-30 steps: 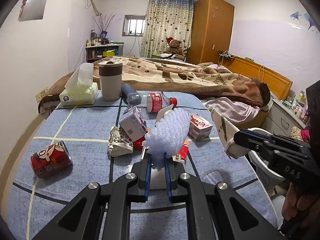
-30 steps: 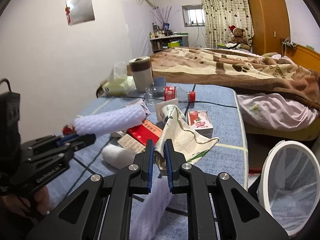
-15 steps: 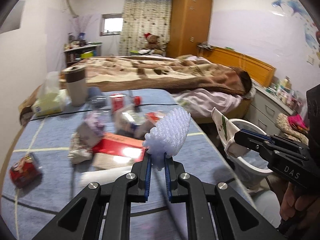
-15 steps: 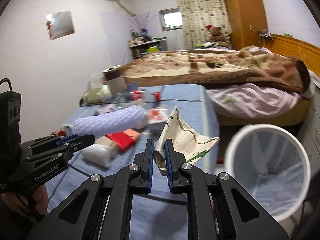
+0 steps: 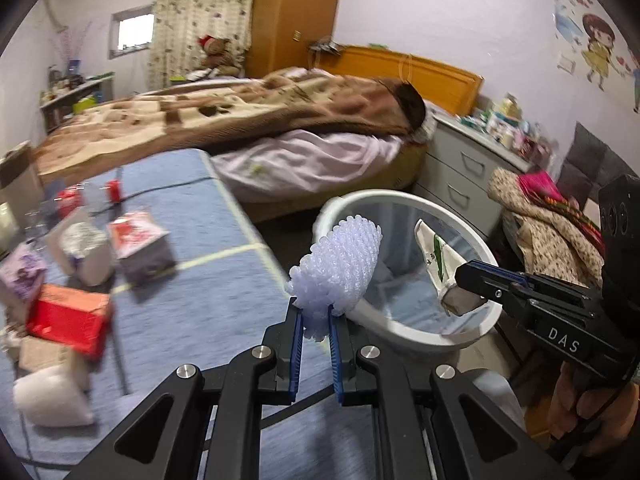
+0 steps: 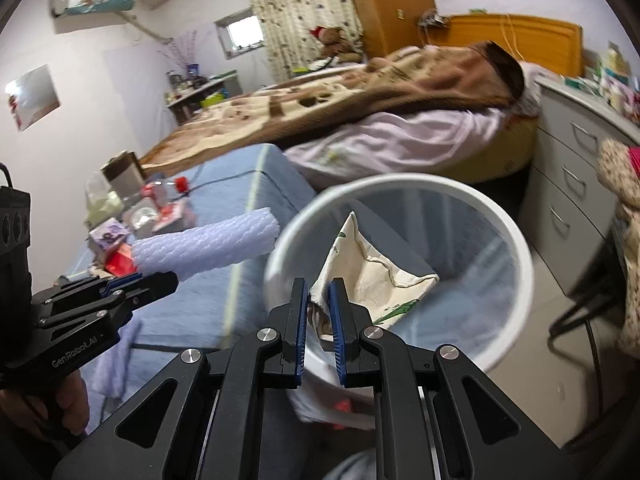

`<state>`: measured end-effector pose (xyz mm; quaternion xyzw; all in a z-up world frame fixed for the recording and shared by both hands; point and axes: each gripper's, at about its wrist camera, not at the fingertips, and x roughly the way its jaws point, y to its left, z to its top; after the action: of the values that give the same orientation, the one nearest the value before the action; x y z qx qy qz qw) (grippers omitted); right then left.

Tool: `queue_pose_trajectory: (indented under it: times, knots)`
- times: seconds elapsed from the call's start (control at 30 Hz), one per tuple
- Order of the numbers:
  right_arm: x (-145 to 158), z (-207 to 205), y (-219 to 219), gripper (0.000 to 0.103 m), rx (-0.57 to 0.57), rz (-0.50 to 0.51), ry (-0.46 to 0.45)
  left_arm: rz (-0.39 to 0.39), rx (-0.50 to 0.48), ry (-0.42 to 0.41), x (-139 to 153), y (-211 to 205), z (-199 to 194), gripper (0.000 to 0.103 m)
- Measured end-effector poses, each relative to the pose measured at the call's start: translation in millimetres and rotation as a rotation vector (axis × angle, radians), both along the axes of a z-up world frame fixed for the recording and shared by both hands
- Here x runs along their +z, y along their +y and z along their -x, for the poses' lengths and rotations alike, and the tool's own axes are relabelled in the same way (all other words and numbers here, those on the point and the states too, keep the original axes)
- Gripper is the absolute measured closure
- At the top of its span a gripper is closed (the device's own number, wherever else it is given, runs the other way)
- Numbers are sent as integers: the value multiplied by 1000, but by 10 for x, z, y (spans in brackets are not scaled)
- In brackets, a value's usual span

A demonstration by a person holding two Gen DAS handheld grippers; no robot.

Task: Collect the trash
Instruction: 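Carry both items over the white mesh bin and open both grippers, then return to the table and grasp the white foam mesh sleeve with the right gripper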

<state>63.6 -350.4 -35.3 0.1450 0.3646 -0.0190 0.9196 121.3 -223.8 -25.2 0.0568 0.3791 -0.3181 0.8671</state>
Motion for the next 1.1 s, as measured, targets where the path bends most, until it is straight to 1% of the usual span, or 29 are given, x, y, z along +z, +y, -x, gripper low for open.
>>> queue_pose_trajectory:
  times: [0.07,0.2,0.27,0.3,0.33,0.37,0.4,0.47,0.53,0.57,0.63,0.77,0.87,0.97,1.1]
  knots:
    - [-31,36,-80,90,-12,-1,9,-14,-30,13,-62,-177,-27,91]
    - [-77,99,-221,89,-32,-12,24,-25,-77,39,-167,-399,-77,90]
    - [-98,113,-273,87,-46,-11,28,-27,-95,50,-220,-504,-108,90]
    - [-101,121,-293,78,-52,-10,27,-29,-99,54,-235,-533,-124,90]
    - [-100,124,-317,63,-61,-13,24,-32,-99,57,-255,-568,-140,89]
    - [-100,131,-336,55,-67,-17,20,-31,-98,61,-275,-595,-164,87]
    - [-95,141,-355,49,-75,-21,14,-28,-95,63,-289,-609,-183,82]
    - [-85,160,-378,48,-86,-15,9,-13,-84,74,-303,-600,-220,71]
    - [-78,165,-397,48,-96,-13,5,10,-77,74,-284,-572,-230,57]
    - [-72,172,-408,48,-98,-20,-1,15,-73,72,-274,-560,-233,55]
    - [-59,173,-408,48,-95,-27,-5,22,-64,69,-244,-525,-237,54]
    - [-10,164,-308,48,-67,1,-13,40,-29,62,-170,-384,-228,54]
    - [34,157,-196,48,-16,7,-9,53,1,59,-118,-253,-194,54]
    - [85,166,-53,48,22,34,-13,55,30,56,-87,-103,-134,54]
    - [141,184,83,48,61,41,-28,56,66,31,-24,120,-23,54]
